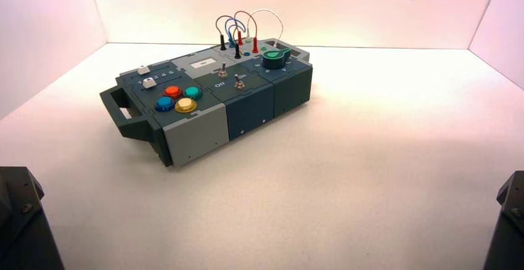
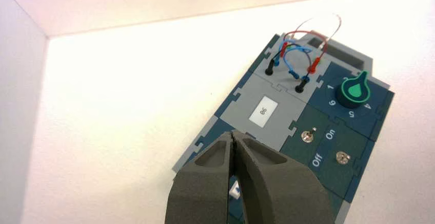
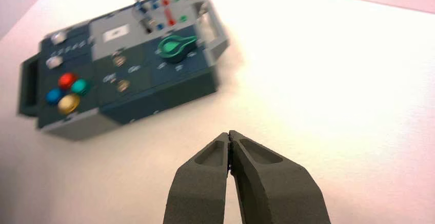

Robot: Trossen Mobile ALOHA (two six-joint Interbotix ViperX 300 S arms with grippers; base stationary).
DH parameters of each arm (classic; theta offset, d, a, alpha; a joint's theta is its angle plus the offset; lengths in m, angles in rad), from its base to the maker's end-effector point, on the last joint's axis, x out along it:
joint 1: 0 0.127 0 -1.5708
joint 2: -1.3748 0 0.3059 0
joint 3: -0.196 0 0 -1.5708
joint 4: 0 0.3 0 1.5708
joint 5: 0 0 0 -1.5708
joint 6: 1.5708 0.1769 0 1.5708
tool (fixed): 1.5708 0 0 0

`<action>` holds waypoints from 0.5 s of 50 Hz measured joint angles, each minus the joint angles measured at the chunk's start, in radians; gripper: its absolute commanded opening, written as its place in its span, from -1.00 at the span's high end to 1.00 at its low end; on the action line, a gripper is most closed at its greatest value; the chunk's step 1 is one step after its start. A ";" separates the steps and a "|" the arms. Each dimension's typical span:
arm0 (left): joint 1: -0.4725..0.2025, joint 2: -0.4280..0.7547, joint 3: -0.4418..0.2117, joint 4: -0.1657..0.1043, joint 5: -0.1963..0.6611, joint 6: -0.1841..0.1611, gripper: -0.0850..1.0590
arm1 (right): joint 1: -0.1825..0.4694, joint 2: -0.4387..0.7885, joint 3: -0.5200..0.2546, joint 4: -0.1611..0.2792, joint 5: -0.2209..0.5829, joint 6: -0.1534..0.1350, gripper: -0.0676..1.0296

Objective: Flip the top switch off with the right gripper.

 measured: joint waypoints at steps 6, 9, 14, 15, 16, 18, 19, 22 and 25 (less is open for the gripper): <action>0.000 0.124 -0.066 -0.003 0.000 -0.002 0.91 | 0.071 0.069 -0.046 0.029 -0.003 0.005 0.92; 0.000 0.221 -0.117 -0.003 0.002 -0.002 0.91 | 0.081 0.110 -0.069 0.044 -0.005 0.008 0.92; 0.000 0.374 -0.189 -0.003 0.009 -0.002 0.91 | 0.086 0.175 -0.097 0.064 -0.017 0.008 0.92; 0.000 0.408 -0.204 -0.005 0.011 -0.002 0.91 | 0.087 0.192 -0.103 0.067 -0.020 0.008 0.92; 0.000 0.436 -0.216 -0.005 0.012 -0.002 0.91 | 0.087 0.209 -0.107 0.069 -0.023 0.009 0.92; 0.000 0.460 -0.229 -0.003 0.012 -0.002 0.91 | 0.087 0.225 -0.114 0.071 -0.026 0.008 0.92; 0.000 0.488 -0.239 -0.005 0.014 -0.002 0.91 | 0.089 0.241 -0.118 0.072 -0.028 0.009 0.92; 0.000 0.572 -0.268 -0.003 0.021 -0.002 0.91 | 0.092 0.275 -0.132 0.074 -0.032 0.008 0.92; 0.000 0.612 -0.285 -0.005 0.026 -0.002 0.91 | 0.098 0.308 -0.149 0.077 -0.035 0.009 0.92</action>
